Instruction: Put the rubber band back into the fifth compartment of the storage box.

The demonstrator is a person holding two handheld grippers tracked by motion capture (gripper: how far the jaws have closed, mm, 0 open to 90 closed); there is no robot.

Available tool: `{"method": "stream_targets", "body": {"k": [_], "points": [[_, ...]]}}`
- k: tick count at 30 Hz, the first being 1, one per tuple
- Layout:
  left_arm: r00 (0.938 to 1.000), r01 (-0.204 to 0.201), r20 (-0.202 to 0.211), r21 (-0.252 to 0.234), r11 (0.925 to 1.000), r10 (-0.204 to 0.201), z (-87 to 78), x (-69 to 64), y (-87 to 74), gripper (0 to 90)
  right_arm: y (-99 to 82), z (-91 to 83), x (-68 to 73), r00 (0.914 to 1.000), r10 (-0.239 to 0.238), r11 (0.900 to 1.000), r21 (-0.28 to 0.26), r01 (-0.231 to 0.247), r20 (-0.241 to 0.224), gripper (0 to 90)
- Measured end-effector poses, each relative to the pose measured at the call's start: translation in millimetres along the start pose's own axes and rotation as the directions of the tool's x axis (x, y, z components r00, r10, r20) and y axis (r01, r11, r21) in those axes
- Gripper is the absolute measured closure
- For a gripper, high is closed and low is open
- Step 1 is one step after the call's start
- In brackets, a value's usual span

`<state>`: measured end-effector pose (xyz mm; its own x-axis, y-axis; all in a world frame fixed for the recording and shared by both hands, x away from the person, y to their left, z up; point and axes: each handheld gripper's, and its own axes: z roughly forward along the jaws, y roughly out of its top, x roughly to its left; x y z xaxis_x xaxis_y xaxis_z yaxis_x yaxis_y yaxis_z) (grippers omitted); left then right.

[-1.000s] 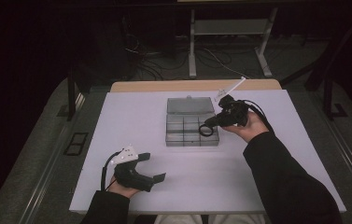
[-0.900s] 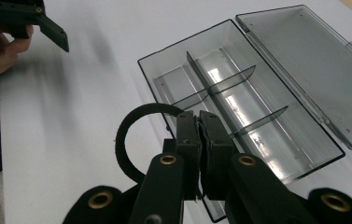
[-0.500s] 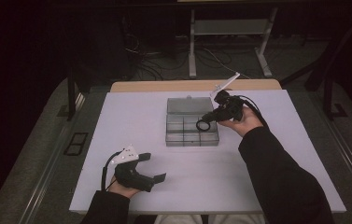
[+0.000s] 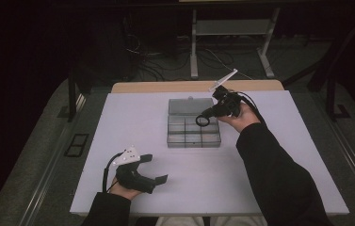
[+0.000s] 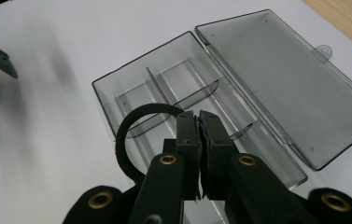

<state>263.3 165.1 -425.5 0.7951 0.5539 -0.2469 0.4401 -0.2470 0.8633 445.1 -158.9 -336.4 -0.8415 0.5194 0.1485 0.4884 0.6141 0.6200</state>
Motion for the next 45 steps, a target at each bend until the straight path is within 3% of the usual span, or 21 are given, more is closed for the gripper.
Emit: {"method": "stream_targets", "body": {"k": [16, 45], "points": [[1.0, -0.004, -0.001, -0.002, 1.0, 0.004, 0.8, 0.6, 0.0, 0.0, 5.3, 20.6, -10.4, 0.9982, 0.04, 0.9992, -0.003, -0.04, 0.044, 86.6], [1.0, -0.009, -0.001, 0.001, 1.0, 0.009, 0.1, 1.5, 0.6, 0.0, 0.6, 63.2, -24.6, 0.9959, 0.069, 0.9975, -0.017, -0.068, 0.059, 86.6]]}}
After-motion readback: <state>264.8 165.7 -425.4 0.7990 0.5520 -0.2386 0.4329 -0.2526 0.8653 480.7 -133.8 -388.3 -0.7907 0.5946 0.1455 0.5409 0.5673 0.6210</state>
